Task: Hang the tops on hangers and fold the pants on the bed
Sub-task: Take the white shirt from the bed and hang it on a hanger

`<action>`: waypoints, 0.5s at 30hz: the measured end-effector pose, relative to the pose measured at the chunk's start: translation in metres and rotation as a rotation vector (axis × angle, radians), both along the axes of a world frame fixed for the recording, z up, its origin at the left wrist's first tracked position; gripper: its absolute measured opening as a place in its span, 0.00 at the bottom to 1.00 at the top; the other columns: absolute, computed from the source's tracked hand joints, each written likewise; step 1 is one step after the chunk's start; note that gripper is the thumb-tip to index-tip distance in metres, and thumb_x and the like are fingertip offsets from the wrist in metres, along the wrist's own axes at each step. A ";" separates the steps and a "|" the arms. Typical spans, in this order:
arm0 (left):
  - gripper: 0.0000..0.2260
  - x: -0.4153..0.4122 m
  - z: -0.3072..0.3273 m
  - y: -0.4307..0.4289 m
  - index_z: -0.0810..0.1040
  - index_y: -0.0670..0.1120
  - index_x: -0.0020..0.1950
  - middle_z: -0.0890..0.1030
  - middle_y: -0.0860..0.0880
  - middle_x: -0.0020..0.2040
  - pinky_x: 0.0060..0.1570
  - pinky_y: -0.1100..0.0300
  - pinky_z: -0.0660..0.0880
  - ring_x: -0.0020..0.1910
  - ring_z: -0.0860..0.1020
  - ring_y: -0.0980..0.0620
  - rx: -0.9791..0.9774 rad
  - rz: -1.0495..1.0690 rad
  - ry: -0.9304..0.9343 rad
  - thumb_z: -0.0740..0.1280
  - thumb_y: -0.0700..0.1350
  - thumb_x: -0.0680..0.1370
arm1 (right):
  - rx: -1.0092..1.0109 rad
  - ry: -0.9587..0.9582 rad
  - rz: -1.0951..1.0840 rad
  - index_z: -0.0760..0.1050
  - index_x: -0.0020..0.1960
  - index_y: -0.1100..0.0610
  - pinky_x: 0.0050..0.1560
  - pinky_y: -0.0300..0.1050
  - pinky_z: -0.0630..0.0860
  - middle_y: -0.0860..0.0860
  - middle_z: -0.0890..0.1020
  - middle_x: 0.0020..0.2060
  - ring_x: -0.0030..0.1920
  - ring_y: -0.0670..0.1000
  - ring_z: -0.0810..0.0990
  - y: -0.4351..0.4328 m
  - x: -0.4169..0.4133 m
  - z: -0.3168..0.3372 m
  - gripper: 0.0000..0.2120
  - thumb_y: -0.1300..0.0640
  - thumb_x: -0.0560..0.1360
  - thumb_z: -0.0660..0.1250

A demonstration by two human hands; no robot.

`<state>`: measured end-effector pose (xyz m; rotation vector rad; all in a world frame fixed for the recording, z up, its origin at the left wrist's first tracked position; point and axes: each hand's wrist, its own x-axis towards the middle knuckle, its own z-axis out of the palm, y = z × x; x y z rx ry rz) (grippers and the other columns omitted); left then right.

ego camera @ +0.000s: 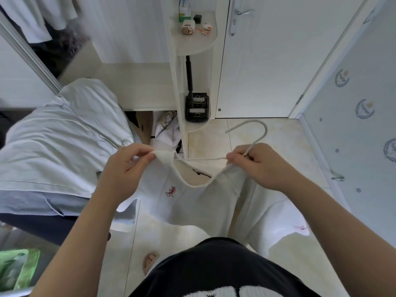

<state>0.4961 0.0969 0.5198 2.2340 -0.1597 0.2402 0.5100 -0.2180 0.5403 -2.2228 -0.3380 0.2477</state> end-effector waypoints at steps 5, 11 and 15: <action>0.13 -0.003 -0.004 -0.010 0.78 0.60 0.47 0.80 0.68 0.47 0.47 0.80 0.65 0.49 0.75 0.69 -0.016 -0.055 0.014 0.67 0.40 0.81 | -0.046 0.013 0.024 0.80 0.37 0.51 0.46 0.40 0.72 0.45 0.81 0.39 0.42 0.47 0.78 -0.001 0.007 0.012 0.15 0.49 0.80 0.65; 0.07 0.003 -0.010 0.001 0.80 0.56 0.56 0.81 0.61 0.50 0.47 0.75 0.68 0.52 0.77 0.64 0.005 -0.113 0.158 0.70 0.45 0.80 | 0.079 0.029 -0.071 0.78 0.35 0.52 0.27 0.34 0.61 0.44 0.66 0.23 0.25 0.46 0.63 0.003 0.005 0.009 0.16 0.50 0.81 0.65; 0.08 0.007 -0.029 0.017 0.78 0.51 0.55 0.80 0.56 0.44 0.40 0.67 0.66 0.46 0.77 0.51 0.226 0.057 0.194 0.69 0.40 0.79 | 0.111 -0.011 -0.100 0.79 0.36 0.50 0.30 0.37 0.61 0.51 0.64 0.26 0.29 0.51 0.63 -0.003 0.005 0.010 0.15 0.50 0.81 0.65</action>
